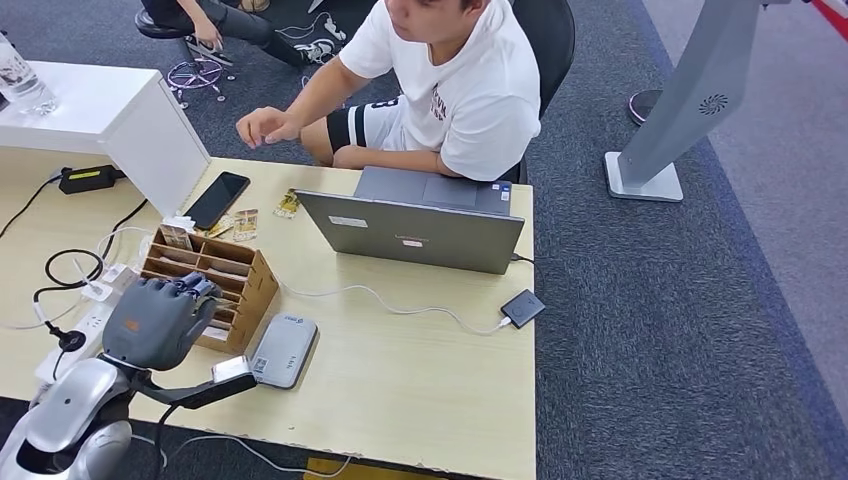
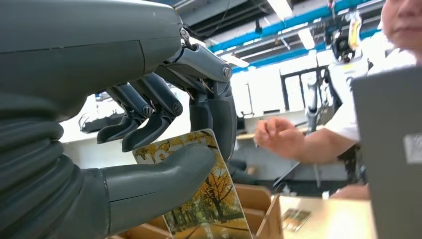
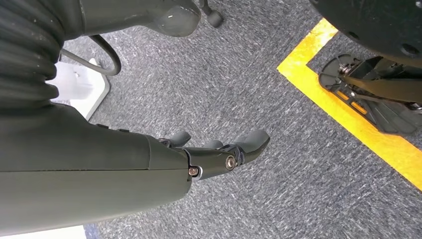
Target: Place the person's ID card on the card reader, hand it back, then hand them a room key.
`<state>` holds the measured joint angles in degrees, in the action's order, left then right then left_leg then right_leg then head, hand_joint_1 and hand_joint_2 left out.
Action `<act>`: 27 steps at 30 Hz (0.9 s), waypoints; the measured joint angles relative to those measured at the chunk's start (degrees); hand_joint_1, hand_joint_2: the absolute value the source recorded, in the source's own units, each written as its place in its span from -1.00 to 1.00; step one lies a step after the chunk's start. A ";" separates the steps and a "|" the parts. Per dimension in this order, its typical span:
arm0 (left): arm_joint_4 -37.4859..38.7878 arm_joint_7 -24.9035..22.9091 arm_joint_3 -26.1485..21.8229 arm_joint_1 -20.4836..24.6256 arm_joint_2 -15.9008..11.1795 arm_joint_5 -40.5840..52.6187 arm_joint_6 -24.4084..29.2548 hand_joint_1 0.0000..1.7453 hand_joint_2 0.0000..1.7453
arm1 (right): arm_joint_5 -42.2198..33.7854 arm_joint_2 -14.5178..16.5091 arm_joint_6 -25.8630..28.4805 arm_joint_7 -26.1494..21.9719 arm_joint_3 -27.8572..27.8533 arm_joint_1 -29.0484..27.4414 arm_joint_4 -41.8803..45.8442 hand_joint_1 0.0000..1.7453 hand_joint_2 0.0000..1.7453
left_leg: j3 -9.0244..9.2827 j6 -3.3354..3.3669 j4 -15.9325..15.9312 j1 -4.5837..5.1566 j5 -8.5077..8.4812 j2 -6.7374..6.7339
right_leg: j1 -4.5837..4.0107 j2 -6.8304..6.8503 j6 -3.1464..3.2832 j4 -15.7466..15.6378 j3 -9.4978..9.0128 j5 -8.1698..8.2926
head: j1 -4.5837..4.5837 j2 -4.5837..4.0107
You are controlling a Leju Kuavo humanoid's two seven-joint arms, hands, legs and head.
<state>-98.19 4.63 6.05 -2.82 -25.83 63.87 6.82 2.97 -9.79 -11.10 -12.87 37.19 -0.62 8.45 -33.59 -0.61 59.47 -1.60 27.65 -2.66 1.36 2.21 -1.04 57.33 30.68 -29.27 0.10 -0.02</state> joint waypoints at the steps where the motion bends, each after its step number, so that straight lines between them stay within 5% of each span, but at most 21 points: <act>1: -0.84 0.26 -0.03 -0.23 -0.12 -0.24 0.22 1.00 1.00 | -0.01 0.00 -0.01 0.00 -0.02 -0.03 -0.01 -1.00 1.00 | 0.00 0.00 0.00 0.00 0.00 0.00 | 0.00 0.00 0.00 0.00 0.00 0.00 | -0.01 0.00; 8: -3.94 2.46 -0.51 1.08 -0.13 -3.02 2.03 1.00 1.00 | 0.23 0.00 -0.14 0.11 -0.03 -0.07 -0.04 -1.00 1.00 | 0.01 0.00 0.01 0.00 -0.03 0.06 | 0.00 0.07 0.00 0.00 0.13 0.00 | 0.00 0.00; 16: 4.66 1.96 0.77 16.52 4.61 -1.87 4.05 1.00 1.00 | 2.27 -0.01 -0.96 0.01 0.07 0.94 0.08 -1.00 1.00 | -0.03 0.06 0.06 0.00 -0.20 0.15 | 0.01 0.14 -0.05 0.00 0.02 0.21 | -0.01 0.00; 20: 12.08 0.45 2.46 24.63 7.29 0.59 5.04 1.00 -1.00 | 2.98 -0.02 -1.49 -0.61 0.36 1.51 0.16 -1.00 1.00 | -0.09 0.11 0.11 0.00 -0.26 0.22 | 0.01 0.21 -0.03 0.00 0.13 0.27 | 0.00 0.00; 27: 26.48 -0.46 5.81 37.81 12.31 1.76 5.97 1.00 -1.00 | 3.27 -0.02 -2.09 -0.76 0.96 2.60 0.27 -1.00 1.00 | -0.14 0.09 0.12 0.01 -0.31 0.16 | 0.01 0.12 -0.03 0.00 0.12 0.37 | 0.00 0.00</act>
<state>-71.70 4.16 11.87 34.99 -13.53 65.64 12.79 6.24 -9.81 -13.19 -13.64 38.15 1.98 8.72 -33.74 -0.52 59.59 -1.59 27.34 -2.50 1.37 2.33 -1.07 57.33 30.80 -28.91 0.10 -0.02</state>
